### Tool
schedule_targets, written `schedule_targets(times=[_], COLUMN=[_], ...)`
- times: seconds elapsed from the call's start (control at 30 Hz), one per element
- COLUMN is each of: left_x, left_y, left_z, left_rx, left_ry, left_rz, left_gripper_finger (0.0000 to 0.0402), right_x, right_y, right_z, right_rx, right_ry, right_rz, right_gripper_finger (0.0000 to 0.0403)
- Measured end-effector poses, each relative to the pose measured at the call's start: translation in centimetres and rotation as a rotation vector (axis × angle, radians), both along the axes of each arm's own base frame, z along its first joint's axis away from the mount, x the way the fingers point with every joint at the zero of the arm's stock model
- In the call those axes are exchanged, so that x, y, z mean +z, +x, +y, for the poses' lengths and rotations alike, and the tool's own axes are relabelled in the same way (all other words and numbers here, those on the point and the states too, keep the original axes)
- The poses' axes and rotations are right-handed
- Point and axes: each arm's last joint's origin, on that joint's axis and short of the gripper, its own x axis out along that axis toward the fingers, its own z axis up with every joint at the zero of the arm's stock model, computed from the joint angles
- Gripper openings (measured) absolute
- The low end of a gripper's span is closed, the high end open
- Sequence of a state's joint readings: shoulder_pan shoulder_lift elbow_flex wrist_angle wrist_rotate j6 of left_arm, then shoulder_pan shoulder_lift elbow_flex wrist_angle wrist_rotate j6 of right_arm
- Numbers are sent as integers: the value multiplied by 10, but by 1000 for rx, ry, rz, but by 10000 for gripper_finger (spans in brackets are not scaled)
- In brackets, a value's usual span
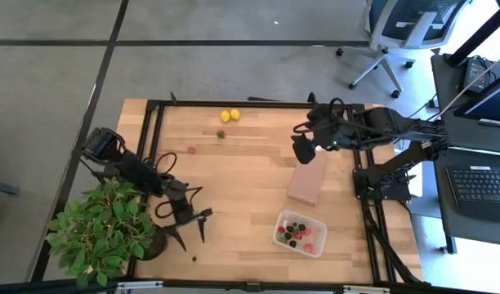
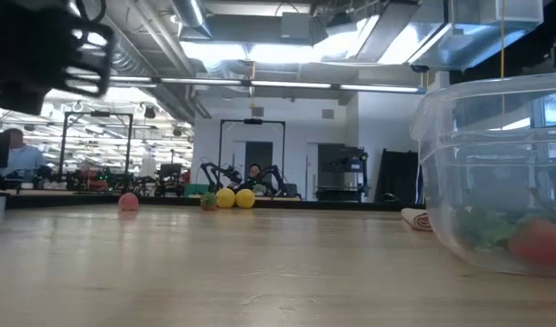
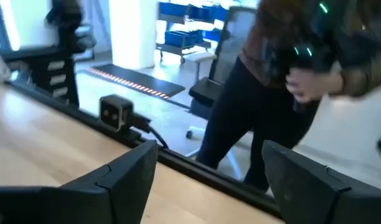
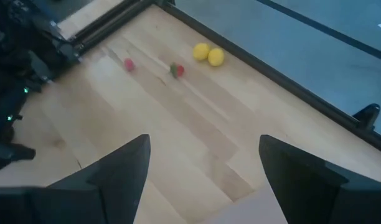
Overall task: Pick and placing Produce into tupperware
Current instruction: Put the blueberry into the transparent container
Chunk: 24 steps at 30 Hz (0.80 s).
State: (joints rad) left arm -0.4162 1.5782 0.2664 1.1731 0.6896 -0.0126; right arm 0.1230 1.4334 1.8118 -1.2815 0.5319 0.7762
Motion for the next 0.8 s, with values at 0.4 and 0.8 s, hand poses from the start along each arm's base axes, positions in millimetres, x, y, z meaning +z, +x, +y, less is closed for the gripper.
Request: schedule_targets(times=[0.4,0.8], left_x=[-9,-2], left_y=[3,13], left_z=[-12,-12], left_rx=[-190,-188], left_ry=[101,64], left_rz=[-37,7], left_gripper_finger=[282,282], right_x=[0,0], right_y=[1,1], right_z=[-7,-15], right_rx=[-29,-34], right_ry=[-1,-24], right_rz=[-6,12], right_gripper_finger=[301,301])
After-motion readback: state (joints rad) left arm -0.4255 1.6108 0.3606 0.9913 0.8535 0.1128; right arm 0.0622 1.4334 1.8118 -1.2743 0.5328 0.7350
